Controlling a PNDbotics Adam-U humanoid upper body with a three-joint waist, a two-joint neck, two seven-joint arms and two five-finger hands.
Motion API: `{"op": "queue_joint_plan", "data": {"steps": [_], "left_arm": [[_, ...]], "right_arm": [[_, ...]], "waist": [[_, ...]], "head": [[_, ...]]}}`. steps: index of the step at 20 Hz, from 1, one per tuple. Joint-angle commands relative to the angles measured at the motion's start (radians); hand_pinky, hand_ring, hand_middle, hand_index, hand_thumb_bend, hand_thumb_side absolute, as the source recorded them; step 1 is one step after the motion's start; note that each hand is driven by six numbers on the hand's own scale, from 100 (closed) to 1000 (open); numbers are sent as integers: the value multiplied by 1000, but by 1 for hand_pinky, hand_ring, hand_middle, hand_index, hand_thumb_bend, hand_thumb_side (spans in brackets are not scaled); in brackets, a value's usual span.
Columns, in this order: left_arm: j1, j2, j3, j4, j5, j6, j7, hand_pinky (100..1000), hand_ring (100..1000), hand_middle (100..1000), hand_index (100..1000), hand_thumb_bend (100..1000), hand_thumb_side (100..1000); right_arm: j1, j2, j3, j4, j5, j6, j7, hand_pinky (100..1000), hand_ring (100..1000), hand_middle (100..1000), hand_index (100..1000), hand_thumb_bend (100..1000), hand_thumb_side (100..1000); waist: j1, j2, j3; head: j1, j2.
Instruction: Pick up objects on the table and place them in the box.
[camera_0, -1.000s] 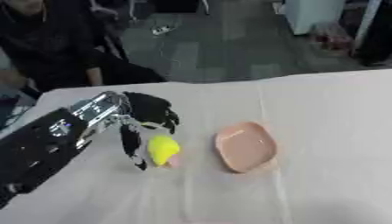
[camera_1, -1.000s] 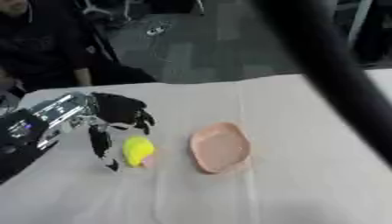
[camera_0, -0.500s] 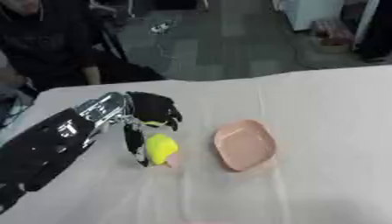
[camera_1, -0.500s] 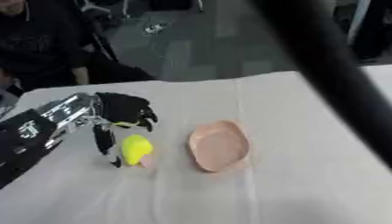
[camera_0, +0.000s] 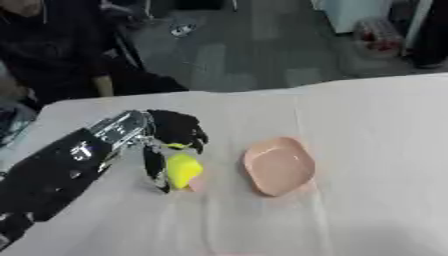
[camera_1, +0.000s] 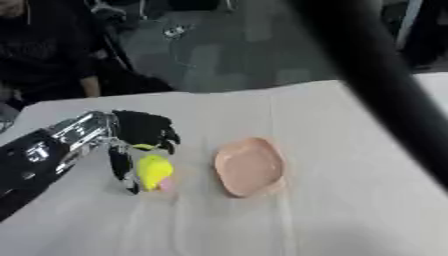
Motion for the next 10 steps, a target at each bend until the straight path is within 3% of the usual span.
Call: {"op": "queue_joint_plan", "data": {"steps": [1, 4, 7, 10], "left_arm": [[-17, 17, 14, 2, -10, 0, 8, 1000, 924, 905, 848, 597, 524], [-13, 14, 17, 9, -2, 4, 16, 830, 886, 907, 851, 510, 518], [-10, 13, 20, 10, 25, 1, 35, 525, 736, 890, 839, 400, 476], [-8, 13, 24, 9, 73, -5, 67, 379, 617, 810, 781, 340, 466]], "right_arm": [[-11, -29, -11, -13, -7, -96, 103, 224, 384, 385, 502, 100, 1000], [-12, -30, -11, -13, -7, -96, 106, 224, 384, 385, 502, 100, 1000], [-12, -30, -13, -13, -7, -96, 106, 224, 384, 385, 502, 100, 1000], [-11, -30, -14, -13, -8, -96, 107, 224, 384, 385, 502, 100, 1000]], "waist": [[-5, -10, 0], [-4, -9, 0], [-4, -9, 0], [-4, -9, 1]], "head": [[12, -9], [16, -9], [15, -11], [13, -10]]}}
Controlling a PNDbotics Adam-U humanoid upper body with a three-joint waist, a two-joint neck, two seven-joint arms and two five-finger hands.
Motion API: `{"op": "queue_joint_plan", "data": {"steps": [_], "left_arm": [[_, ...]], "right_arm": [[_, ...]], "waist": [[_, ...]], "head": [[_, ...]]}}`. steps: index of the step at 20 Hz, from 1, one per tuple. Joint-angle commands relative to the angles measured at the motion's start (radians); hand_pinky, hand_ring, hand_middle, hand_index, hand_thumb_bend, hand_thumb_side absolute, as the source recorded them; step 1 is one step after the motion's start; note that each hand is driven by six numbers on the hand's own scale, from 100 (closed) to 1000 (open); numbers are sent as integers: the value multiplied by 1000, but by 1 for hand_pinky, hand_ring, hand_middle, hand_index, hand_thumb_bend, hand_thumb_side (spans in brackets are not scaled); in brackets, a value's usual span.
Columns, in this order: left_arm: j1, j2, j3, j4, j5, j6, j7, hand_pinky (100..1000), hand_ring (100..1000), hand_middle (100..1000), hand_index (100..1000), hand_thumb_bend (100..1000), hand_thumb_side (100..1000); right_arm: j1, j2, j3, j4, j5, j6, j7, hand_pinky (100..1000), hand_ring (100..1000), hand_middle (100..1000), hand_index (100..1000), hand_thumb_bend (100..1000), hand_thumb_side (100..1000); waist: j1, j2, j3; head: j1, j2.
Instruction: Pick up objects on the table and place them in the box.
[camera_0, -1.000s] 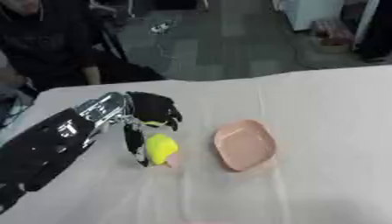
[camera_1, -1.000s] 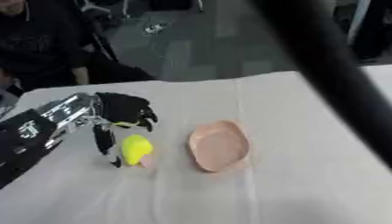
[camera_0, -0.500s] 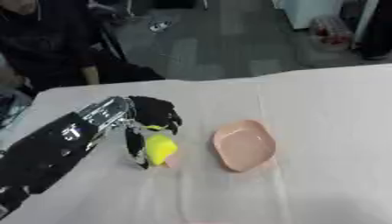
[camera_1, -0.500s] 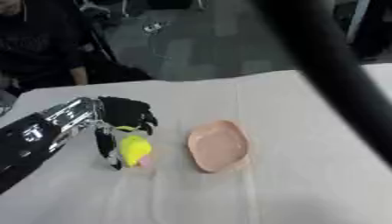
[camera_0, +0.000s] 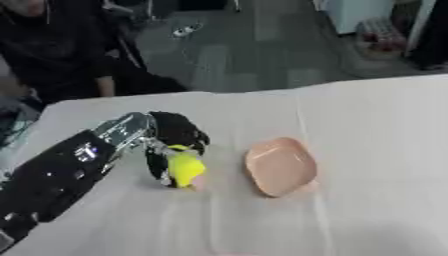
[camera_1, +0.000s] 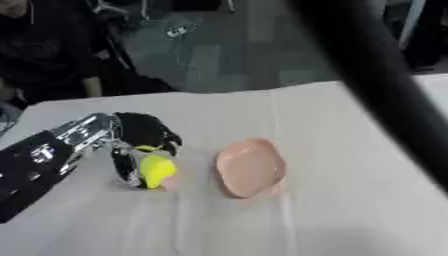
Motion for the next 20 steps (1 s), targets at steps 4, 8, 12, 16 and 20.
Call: {"op": "queue_joint_plan", "data": {"steps": [4, 8, 12, 16, 20], "left_arm": [[-3, 22, 25, -4, 84, -7, 72, 307, 555, 711, 695, 253, 584], [5, 26, 25, 9, 112, 1, 85, 167, 426, 564, 604, 127, 851], [7, 29, 25, 18, 142, 12, 70, 100, 266, 409, 481, 146, 874], [10, 36, 26, 18, 165, 35, 43, 100, 100, 251, 409, 134, 830], [11, 46, 23, 11, 177, 43, 17, 100, 100, 199, 387, 125, 799]], "right_arm": [[-9, -30, -14, -13, -5, -100, 103, 224, 384, 385, 502, 100, 1000], [-7, -29, -14, -13, -3, -99, 102, 224, 384, 385, 502, 100, 1000], [-5, -29, -14, -13, 1, -99, 101, 224, 384, 385, 502, 100, 1000], [-2, -28, -14, -13, 5, -99, 99, 223, 384, 385, 502, 100, 1000], [3, -27, -14, -13, 10, -100, 97, 223, 384, 385, 502, 100, 1000]], "waist": [[-5, -9, 2], [-6, -9, 3], [-7, -9, 5], [-8, -10, 8], [-10, -12, 13]], "head": [[2, -12], [0, -12], [-1, -13], [-3, -16], [-4, -16]]}}
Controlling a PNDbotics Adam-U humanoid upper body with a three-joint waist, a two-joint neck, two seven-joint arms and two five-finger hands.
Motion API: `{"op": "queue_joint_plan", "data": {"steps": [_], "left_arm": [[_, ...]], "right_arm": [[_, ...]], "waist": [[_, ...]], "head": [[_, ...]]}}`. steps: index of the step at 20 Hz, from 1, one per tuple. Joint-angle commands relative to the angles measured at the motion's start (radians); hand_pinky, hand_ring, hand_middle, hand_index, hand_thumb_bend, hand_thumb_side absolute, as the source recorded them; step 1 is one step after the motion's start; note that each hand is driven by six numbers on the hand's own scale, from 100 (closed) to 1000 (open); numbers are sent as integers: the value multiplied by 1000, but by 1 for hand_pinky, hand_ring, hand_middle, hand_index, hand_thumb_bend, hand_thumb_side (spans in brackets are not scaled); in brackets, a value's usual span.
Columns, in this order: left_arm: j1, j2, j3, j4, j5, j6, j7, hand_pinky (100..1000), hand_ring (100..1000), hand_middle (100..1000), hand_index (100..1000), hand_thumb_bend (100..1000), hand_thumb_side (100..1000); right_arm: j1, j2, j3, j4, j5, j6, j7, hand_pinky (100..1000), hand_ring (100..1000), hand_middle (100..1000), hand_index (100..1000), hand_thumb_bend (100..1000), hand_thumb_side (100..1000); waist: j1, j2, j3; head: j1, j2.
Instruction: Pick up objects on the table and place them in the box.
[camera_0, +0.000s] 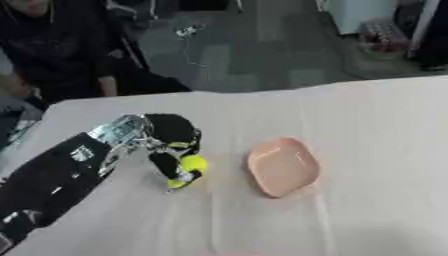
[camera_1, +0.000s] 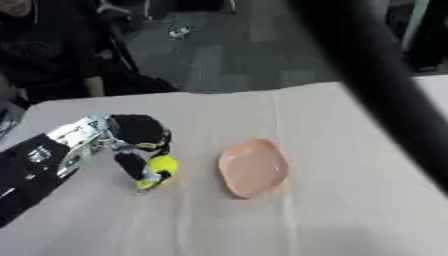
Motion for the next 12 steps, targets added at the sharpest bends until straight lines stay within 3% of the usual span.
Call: {"op": "queue_joint_plan", "data": {"steps": [1, 12], "left_arm": [[-8, 46, 14, -14, 17, 6, -21, 100, 100, 198, 387, 125, 798], [-35, 97, 20, -85, 69, 22, -57, 100, 100, 191, 373, 110, 784]], "right_arm": [[0, -27, -9, -13, 7, -100, 96, 223, 384, 385, 502, 100, 1000], [24, -27, -4, -13, 40, -102, 87, 222, 385, 386, 502, 100, 1000]], "waist": [[-9, -12, 4], [-13, -24, 28]], "head": [[-3, -15], [-13, -15]]}}
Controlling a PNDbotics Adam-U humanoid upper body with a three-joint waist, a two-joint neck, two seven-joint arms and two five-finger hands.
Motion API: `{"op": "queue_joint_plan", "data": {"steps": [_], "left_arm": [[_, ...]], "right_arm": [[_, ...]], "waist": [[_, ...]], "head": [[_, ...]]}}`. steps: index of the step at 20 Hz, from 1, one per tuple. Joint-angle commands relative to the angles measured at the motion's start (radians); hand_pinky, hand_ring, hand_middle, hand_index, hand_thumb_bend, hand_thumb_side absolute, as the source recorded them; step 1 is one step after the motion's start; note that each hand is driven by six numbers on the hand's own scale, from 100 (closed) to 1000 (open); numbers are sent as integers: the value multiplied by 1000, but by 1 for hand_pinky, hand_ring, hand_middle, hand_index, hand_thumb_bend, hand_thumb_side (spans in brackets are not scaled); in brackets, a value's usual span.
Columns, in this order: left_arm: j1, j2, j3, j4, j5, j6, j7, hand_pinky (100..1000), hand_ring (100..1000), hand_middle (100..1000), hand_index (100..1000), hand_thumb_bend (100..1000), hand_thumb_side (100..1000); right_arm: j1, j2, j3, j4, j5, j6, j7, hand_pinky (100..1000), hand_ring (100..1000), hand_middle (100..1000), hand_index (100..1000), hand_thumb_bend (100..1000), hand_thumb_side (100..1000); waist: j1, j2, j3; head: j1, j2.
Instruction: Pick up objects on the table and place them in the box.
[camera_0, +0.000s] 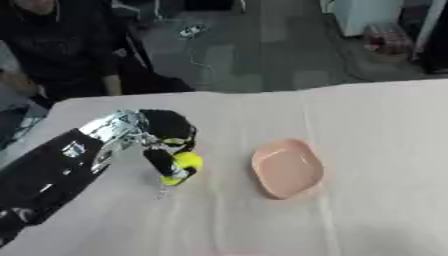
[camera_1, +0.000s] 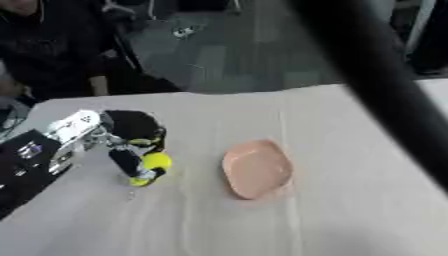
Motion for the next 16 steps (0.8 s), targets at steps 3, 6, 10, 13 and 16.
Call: {"op": "queue_joint_plan", "data": {"steps": [3, 6, 10, 13, 16], "left_arm": [[-41, 65, 20, -57, 39, 7, -17, 100, 100, 191, 371, 108, 786], [-55, 69, 18, -75, 65, 12, -23, 100, 100, 193, 370, 109, 790], [-74, 70, 15, -93, 94, 9, -25, 100, 100, 194, 370, 111, 795], [-92, 64, 12, -104, 120, 7, -18, 100, 100, 193, 368, 111, 798], [-110, 61, 9, -113, 129, 5, -12, 100, 100, 193, 362, 114, 802]], "right_arm": [[4, -28, -1, -14, 18, -99, 91, 222, 385, 386, 502, 100, 1000], [4, -32, 4, -14, 21, -98, 91, 223, 388, 389, 502, 100, 1000], [-4, -40, 3, -14, 8, -96, 94, 224, 388, 389, 502, 100, 1000], [-15, -47, 1, -14, -4, -90, 105, 224, 388, 392, 503, 100, 1000], [-25, -52, -2, -14, -19, -84, 118, 225, 392, 399, 504, 100, 1000]], "waist": [[-6, -21, 7], [-3, -25, 7], [4, -32, 1], [11, -34, -6], [16, -34, -13]], "head": [[-5, -18], [9, -17], [36, -3], [41, -4], [40, -10]]}}
